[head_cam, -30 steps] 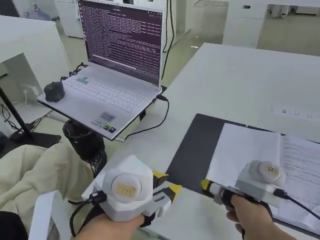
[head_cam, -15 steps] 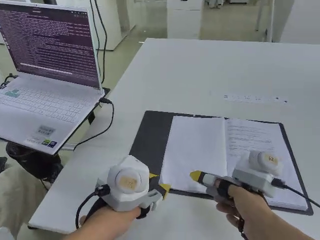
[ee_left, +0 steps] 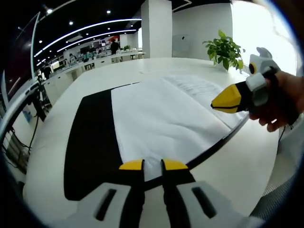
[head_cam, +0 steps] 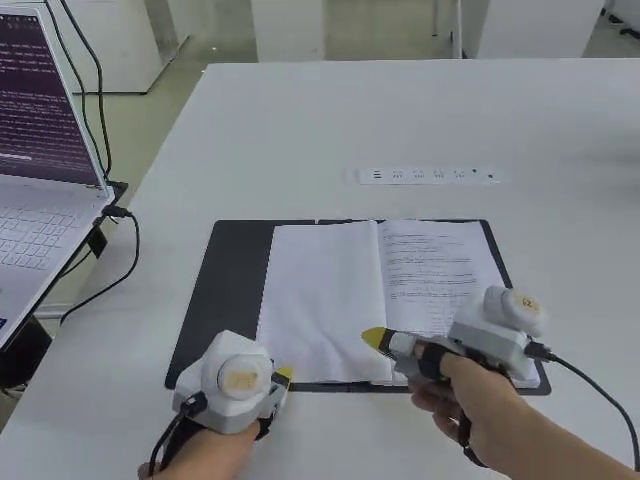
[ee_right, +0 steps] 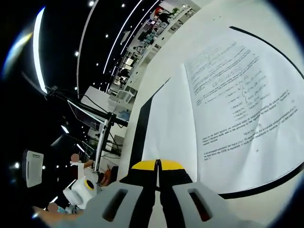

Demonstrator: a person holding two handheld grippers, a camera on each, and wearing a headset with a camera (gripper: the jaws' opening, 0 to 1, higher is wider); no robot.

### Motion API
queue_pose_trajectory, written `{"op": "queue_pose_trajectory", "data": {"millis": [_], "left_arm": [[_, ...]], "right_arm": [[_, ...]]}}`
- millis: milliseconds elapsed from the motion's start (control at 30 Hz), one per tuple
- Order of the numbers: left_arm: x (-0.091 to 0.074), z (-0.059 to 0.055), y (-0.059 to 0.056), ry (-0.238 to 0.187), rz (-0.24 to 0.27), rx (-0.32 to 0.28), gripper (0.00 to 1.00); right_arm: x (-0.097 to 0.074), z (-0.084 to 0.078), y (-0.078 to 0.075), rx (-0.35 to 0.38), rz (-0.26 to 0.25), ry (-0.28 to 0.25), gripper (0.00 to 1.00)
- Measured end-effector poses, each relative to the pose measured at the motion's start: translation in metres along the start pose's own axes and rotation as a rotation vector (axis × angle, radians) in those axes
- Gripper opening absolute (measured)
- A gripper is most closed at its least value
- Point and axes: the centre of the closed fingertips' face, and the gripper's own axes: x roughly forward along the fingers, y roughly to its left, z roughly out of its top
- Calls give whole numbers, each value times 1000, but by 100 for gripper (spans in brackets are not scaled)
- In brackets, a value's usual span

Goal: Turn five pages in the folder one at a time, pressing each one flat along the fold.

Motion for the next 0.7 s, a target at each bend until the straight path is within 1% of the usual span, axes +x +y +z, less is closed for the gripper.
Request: {"op": "queue_pose_trajectory", "data": {"millis": [67, 133, 200, 267, 367, 400, 467, 533, 600, 633, 700], "left_arm": [[0, 0, 1, -18, -2, -16, 12], [1, 1, 2, -20, -2, -12, 12], [1, 1, 2, -22, -2, -14, 12], [1, 1, 2, -25, -3, -14, 12], [2, 1, 2, -28, -1, -22, 12], [2, 1, 2, -28, 1, -22, 12], [3, 1, 3, -28, 1, -25, 12], [3, 1, 3, -30, 1, -27, 12], [3, 1, 3, -30, 1, -29, 12], [3, 0, 3, -30, 2, -33, 12], [3, 0, 3, -32, 3, -35, 12]], "right_arm": [[3, 4, -2, 38, 3, 0, 0], [8, 9, -4, 62, 9, 8, 0], [11, 13, -7, 90, 1, 18, 0], [16, 19, -7, 118, 12, 19, 0], [21, 27, -10, 125, 2, 22, 0], [24, 29, -11, 124, -2, 34, 0], [28, 33, -16, 131, -14, 39, 0], [30, 38, -20, 162, -23, 32, 0], [33, 43, -22, 207, -19, 21, 0], [35, 46, -24, 217, -27, 15, 0], [38, 49, -26, 238, -25, 12, 0]]}}
